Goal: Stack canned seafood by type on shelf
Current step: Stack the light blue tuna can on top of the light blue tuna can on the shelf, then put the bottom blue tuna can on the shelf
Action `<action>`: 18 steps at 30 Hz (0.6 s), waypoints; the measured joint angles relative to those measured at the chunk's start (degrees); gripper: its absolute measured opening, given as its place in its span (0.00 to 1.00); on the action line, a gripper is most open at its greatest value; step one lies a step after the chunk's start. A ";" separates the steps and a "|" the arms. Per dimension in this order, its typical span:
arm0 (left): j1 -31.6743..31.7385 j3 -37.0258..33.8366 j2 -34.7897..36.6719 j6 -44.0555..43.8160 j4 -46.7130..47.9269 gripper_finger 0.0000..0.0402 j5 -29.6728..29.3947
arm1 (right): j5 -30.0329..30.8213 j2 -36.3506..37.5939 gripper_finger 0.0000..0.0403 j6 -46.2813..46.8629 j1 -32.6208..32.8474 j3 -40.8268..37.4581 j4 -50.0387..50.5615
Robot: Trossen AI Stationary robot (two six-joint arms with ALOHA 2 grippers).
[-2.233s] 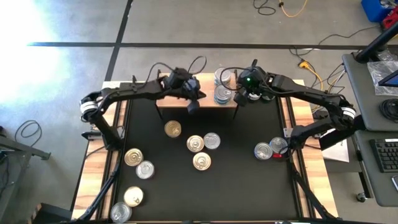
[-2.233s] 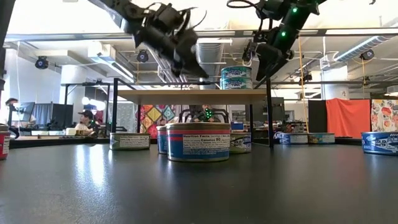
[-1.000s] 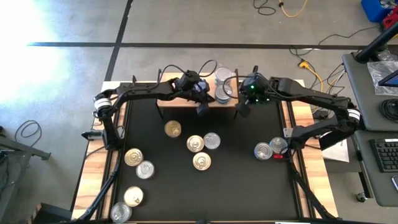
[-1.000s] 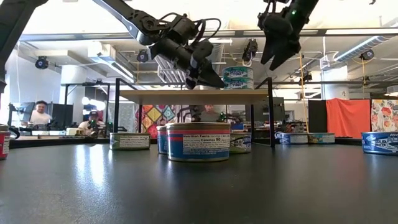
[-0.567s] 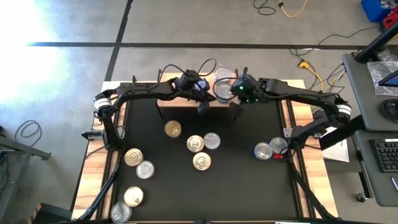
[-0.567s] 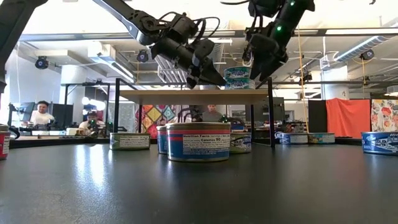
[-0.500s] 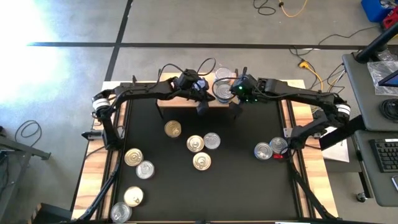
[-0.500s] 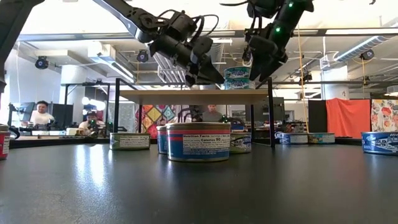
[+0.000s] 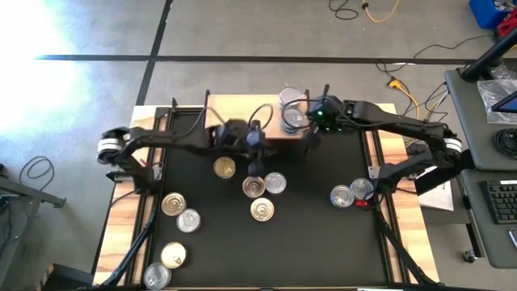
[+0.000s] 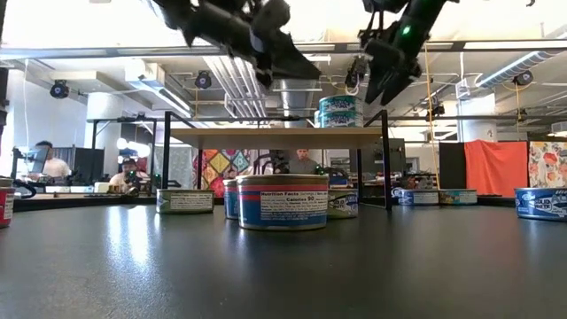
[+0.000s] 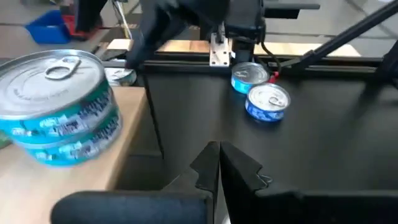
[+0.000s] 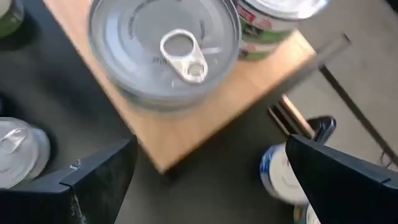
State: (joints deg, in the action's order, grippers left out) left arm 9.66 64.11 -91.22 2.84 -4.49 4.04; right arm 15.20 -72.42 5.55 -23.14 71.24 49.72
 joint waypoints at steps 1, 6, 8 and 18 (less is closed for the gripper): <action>-1.29 -0.88 1.24 -0.19 -0.23 0.00 -2.00 | 0.02 0.95 0.99 1.13 0.45 0.09 1.32; -8.15 -5.65 7.49 -1.01 -2.02 0.00 -7.60 | -0.15 5.90 0.99 5.86 5.30 -0.02 4.56; -11.37 -7.59 9.63 -1.34 -3.53 0.00 -7.59 | -0.02 7.60 0.99 9.53 8.83 -0.19 4.88; -33.13 -13.01 11.41 -1.79 -8.06 0.00 -10.79 | 7.50 3.85 0.99 32.00 36.25 -4.19 3.66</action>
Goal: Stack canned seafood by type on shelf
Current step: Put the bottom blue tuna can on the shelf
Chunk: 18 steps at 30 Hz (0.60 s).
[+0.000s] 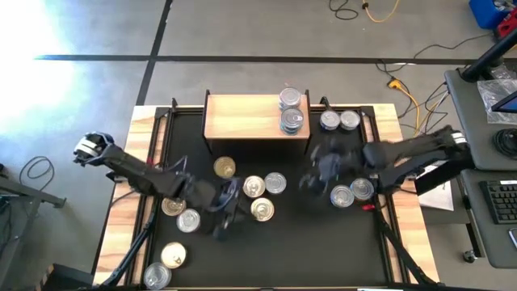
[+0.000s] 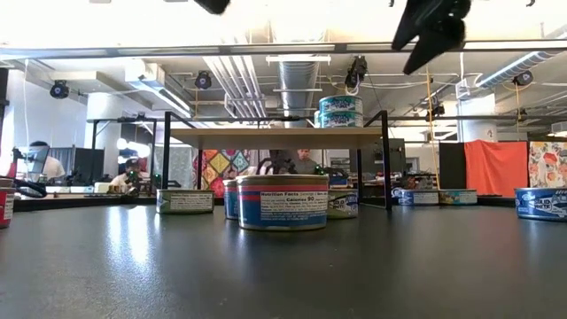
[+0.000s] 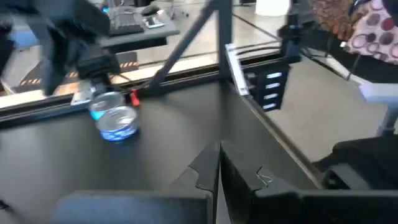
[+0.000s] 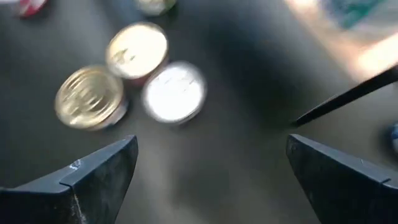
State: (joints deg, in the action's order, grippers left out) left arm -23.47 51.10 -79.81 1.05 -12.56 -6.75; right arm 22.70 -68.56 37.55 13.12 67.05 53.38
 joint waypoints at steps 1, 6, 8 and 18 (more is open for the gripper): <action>-1.92 -0.03 -0.29 -0.08 -0.06 0.00 -1.59 | 0.02 -1.28 0.99 2.69 2.36 -0.17 -0.13; -10.16 -2.43 -1.71 -0.79 -4.39 0.00 -12.38 | 1.28 -7.95 0.99 14.80 11.28 -0.02 -0.14; -12.85 -5.11 -2.56 -0.65 -12.15 0.00 -14.57 | 1.31 -10.40 0.99 18.94 13.61 -0.06 0.19; -17.23 -18.56 -15.32 -4.00 -47.65 0.00 -17.59 | -6.76 -23.42 0.92 31.46 17.41 -0.16 5.10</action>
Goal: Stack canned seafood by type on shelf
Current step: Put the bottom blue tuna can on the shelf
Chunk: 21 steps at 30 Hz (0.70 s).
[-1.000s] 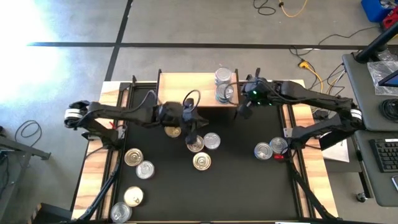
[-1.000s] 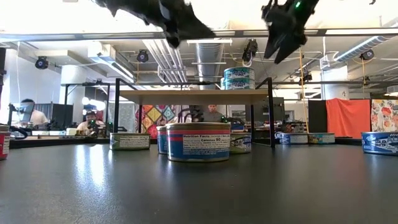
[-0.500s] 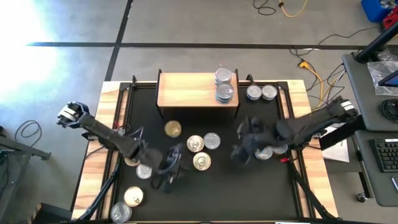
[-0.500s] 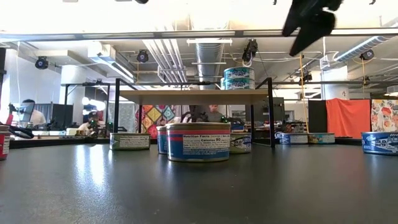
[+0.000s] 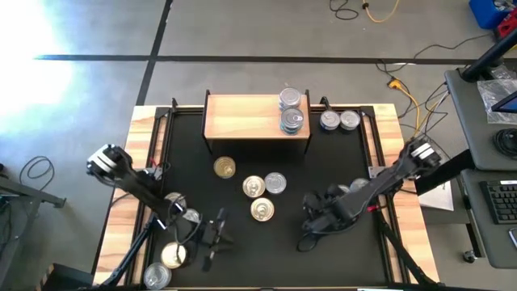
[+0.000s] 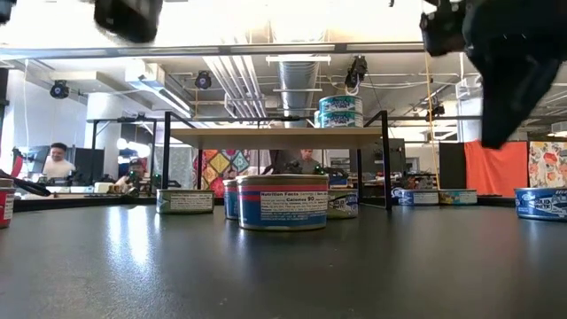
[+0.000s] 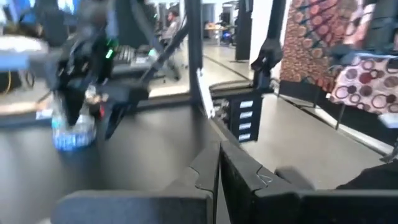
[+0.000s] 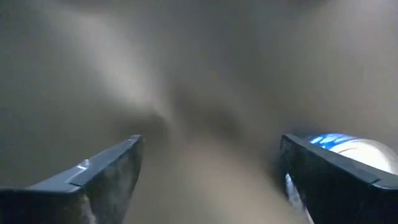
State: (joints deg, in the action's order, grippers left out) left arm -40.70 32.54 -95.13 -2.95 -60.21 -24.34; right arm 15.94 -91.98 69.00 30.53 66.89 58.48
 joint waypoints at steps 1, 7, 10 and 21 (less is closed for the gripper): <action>0.15 -0.71 -1.42 -1.41 -1.76 0.00 -0.47 | -0.75 -1.00 0.89 0.07 0.01 0.51 0.11; 1.08 -1.29 -9.23 -10.25 -6.42 0.00 -5.15 | 5.59 -4.45 0.61 -0.37 0.00 3.13 1.43; 1.43 -0.44 -11.42 -12.92 -6.44 0.00 -6.27 | 9.14 -4.49 0.43 0.48 -0.03 3.58 1.47; 1.98 -0.40 -14.34 -19.10 -6.27 0.00 -11.06 | 6.14 -2.62 0.04 16.69 1.11 -1.32 22.05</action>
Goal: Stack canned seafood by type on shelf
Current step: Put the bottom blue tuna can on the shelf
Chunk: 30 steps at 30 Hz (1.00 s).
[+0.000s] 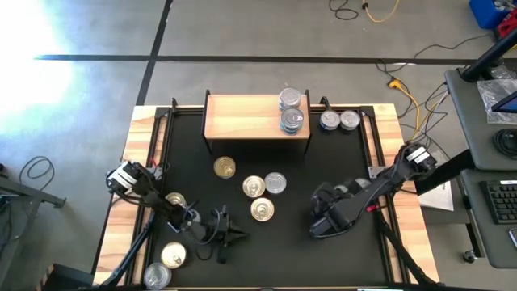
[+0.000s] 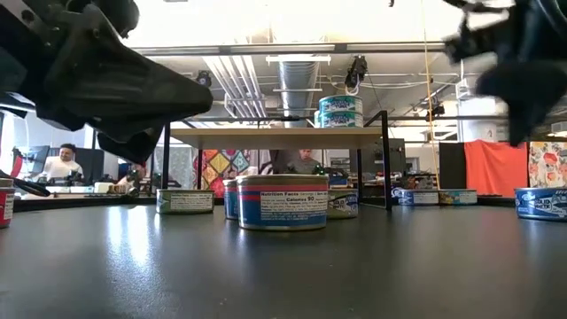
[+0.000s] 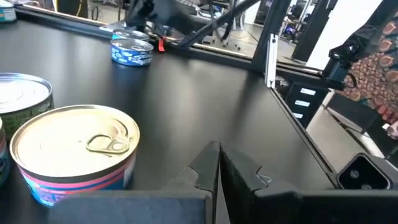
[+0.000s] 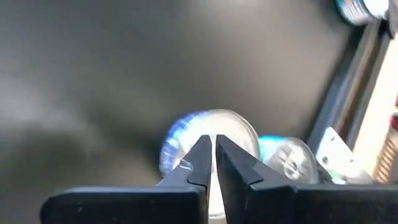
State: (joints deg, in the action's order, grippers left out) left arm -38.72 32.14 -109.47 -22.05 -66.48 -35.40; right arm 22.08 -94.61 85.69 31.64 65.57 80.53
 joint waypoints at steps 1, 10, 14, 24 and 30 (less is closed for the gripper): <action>0.00 0.00 -0.10 -0.13 0.00 0.00 -0.08 | -0.82 0.00 0.04 0.62 0.00 -1.40 -0.17; -0.13 0.09 0.55 -1.37 1.42 0.00 9.51 | -1.55 0.02 0.02 3.90 -0.02 -10.84 -7.19; 0.01 0.12 0.66 -1.78 3.20 0.06 9.41 | -0.24 0.20 0.03 0.12 0.94 -12.04 -17.09; 0.73 8.30 -1.44 -2.67 20.94 0.26 12.50 | 13.53 0.02 0.03 -9.63 10.66 3.72 -31.99; 1.51 17.91 -6.64 0.95 30.74 0.36 18.48 | 16.17 -0.58 0.03 -22.07 15.81 8.62 -38.62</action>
State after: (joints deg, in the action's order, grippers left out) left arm -37.21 50.05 -116.11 -21.10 -35.74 -16.92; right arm 38.25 -95.18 63.62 47.44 74.19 41.91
